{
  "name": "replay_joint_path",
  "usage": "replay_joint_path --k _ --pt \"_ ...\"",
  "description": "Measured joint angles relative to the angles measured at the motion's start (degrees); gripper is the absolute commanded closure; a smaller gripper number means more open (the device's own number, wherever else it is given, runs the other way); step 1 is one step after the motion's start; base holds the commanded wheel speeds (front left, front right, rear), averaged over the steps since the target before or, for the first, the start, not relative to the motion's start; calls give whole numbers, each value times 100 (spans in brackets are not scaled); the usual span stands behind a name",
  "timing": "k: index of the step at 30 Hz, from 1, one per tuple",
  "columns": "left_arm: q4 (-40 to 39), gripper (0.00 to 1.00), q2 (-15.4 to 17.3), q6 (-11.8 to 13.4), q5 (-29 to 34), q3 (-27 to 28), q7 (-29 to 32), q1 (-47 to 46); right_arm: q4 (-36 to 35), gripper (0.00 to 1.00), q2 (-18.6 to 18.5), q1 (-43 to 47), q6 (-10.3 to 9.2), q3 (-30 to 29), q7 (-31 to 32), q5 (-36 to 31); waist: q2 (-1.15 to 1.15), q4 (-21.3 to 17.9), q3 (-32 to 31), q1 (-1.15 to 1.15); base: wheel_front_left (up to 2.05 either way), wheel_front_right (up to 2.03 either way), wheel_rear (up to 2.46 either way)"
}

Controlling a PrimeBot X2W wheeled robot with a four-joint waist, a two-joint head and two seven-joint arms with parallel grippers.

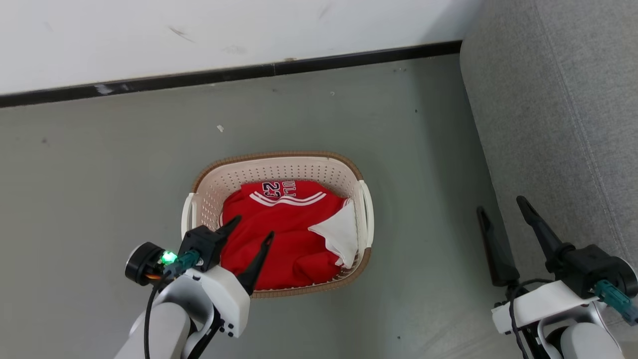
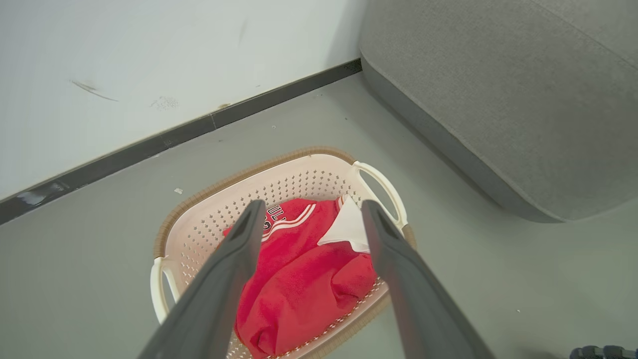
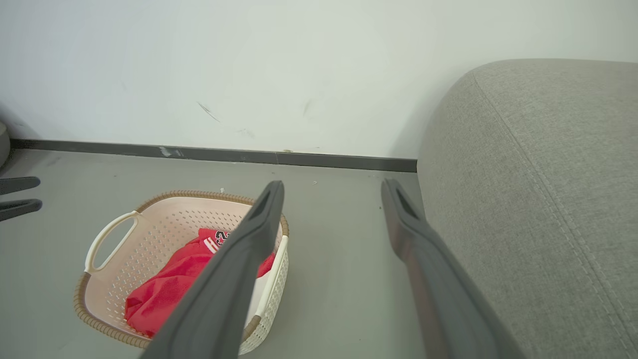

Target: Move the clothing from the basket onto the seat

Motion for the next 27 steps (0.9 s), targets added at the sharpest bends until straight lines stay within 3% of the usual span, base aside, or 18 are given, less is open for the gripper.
replay_joint_path --k 10,27 --pt "526 0 89 -1 -1 86 669 -741 -83 0 1 -348 0 -2 0 9 0 -181 663 0 0 0 0" --pt "1140 0 163 31 3 293 1243 -1496 -210 0 1 -1098 0 192 -9 172 0 -552 1677 -1 0 0 0"
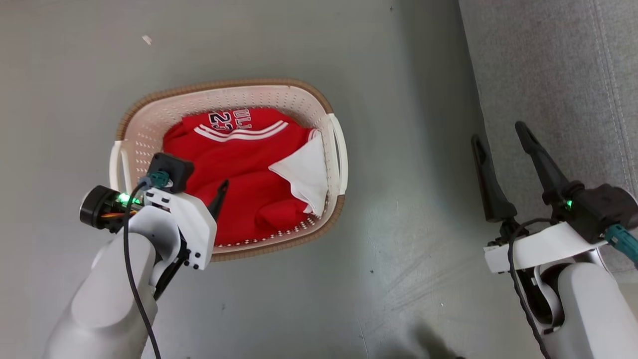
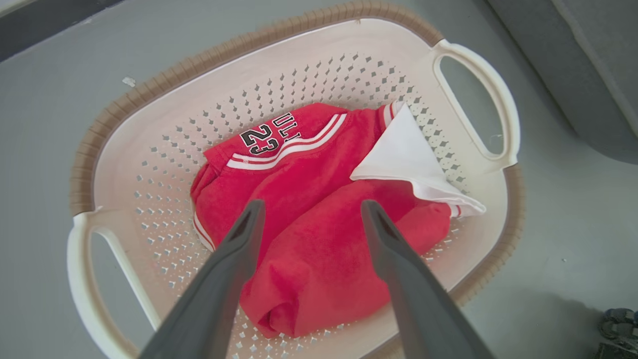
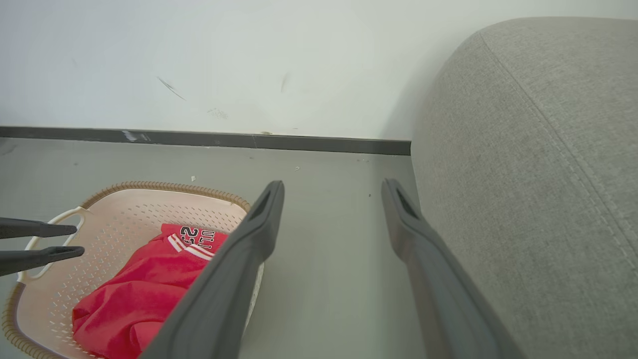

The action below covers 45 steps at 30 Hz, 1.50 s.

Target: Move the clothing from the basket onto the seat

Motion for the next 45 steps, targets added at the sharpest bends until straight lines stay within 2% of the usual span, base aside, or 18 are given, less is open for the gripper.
replay_joint_path --k 12,19,45 --pt "181 0 48 42 -57 134 151 -383 -58 0 0 -303 0 165 -8 158 0 -261 618 0 0 0 0" --pt "352 0 163 175 -54 194 321 -564 -64 0 0 -509 0 244 -8 357 0 -391 931 0 0 0 0" --pt "546 0 361 178 -56 245 900 -1014 -79 0 0 -1081 0 391 -8 756 0 -751 1670 0 0 0 0"
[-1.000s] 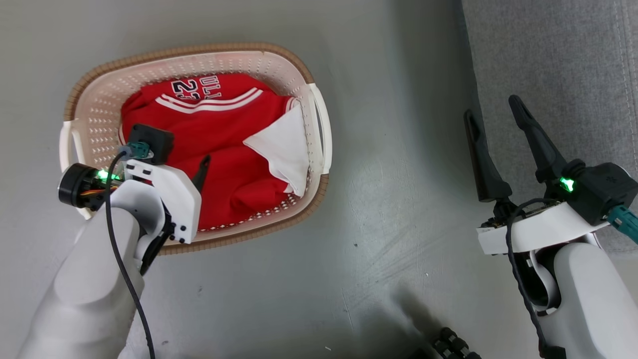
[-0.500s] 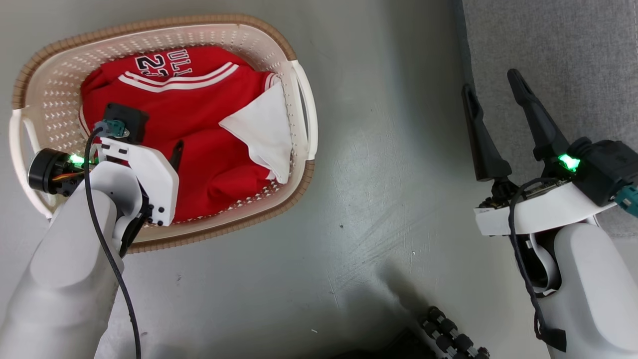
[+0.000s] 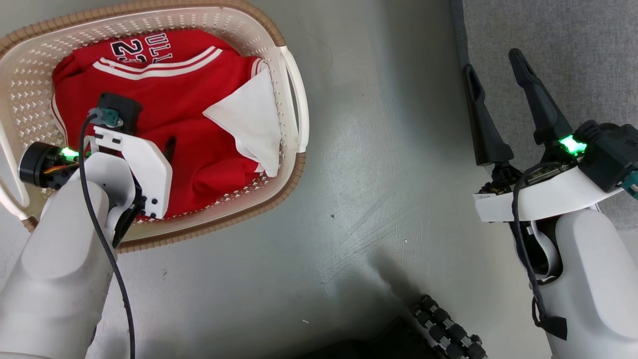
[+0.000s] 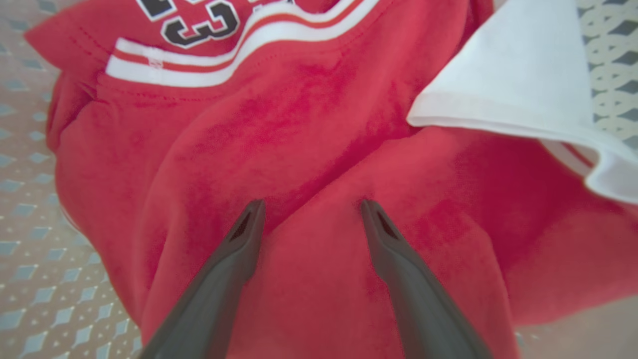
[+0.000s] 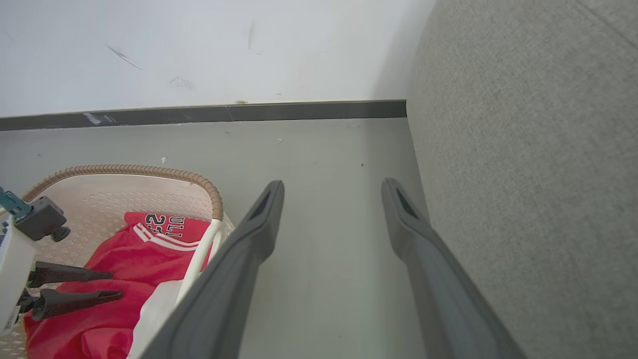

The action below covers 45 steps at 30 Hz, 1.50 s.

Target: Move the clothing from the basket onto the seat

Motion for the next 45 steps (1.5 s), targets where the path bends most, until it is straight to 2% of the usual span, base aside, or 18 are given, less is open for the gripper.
replay_joint_path --k 8,9,12,18,25,34,45 --pt "53 0 8 0 0 2 58 -76 5 0 0 -9 0 3 0 11 0 -54 110 0 0 0 0" --pt "66 20 2 -1 -1 -1 68 -77 11 0 0 -12 0 4 -1 13 0 -60 118 0 0 0 0" --pt "110 100 -29 -2 -46 -22 85 -78 37 0 0 -28 0 1 0 43 0 -72 119 0 0 0 0" --pt "114 100 -43 -11 -94 -55 85 -78 51 0 1 -163 0 -64 -1 44 0 -75 68 0 0 0 0" --pt "-36 100 -55 -36 -149 12 -226 -99 51 0 0 -282 0 -175 -1 43 0 -34 -47 -1 0 0 0" --pt "-319 100 -130 -54 -358 261 -922 -35 60 0 -1 -441 0 -227 -9 -14 0 99 -276 -1 0 0 0" --pt "-614 100 -226 -55 -669 570 -1825 575 204 0 -4 -575 0 -220 -32 -276 0 330 -698 -1 0 0 0"
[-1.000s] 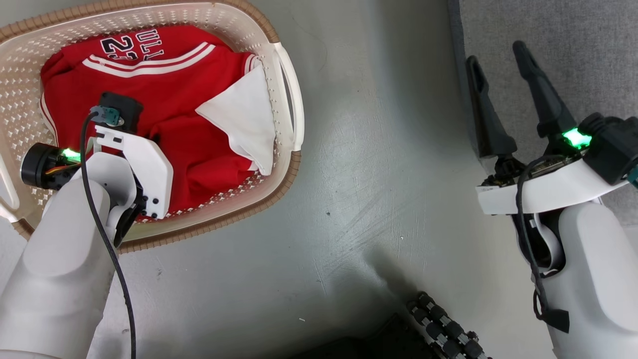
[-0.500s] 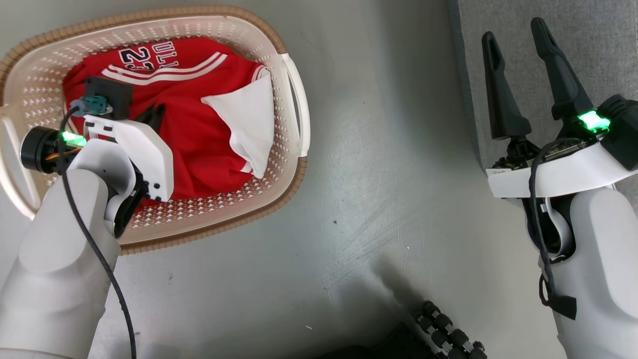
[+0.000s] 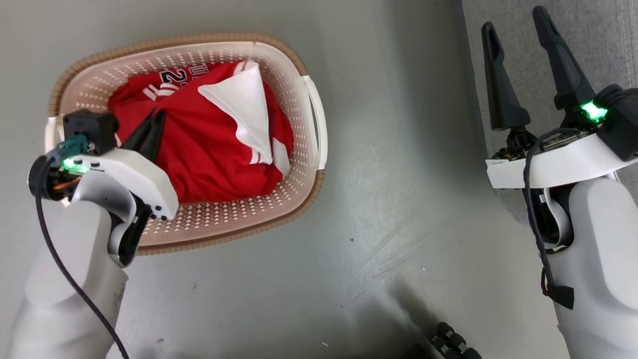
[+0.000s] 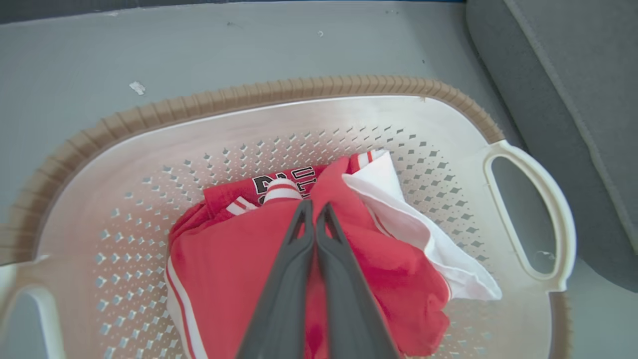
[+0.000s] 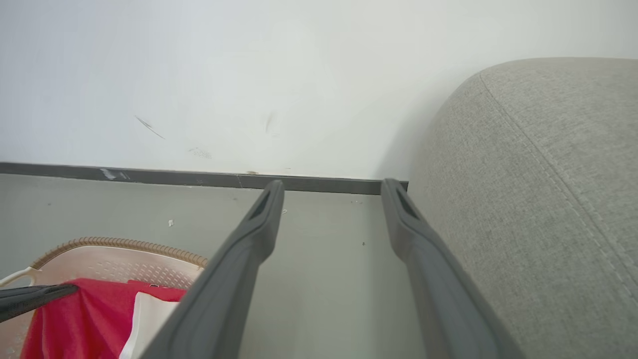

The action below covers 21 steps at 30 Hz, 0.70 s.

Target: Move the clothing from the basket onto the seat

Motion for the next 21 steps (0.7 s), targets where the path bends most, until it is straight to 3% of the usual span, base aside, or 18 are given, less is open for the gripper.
replay_joint_path --k 21 --pt "-643 100 -417 -97 -437 32 -1090 936 338 0 -8 254 1 -133 0 -502 0 500 -1187 0 0 0 0"
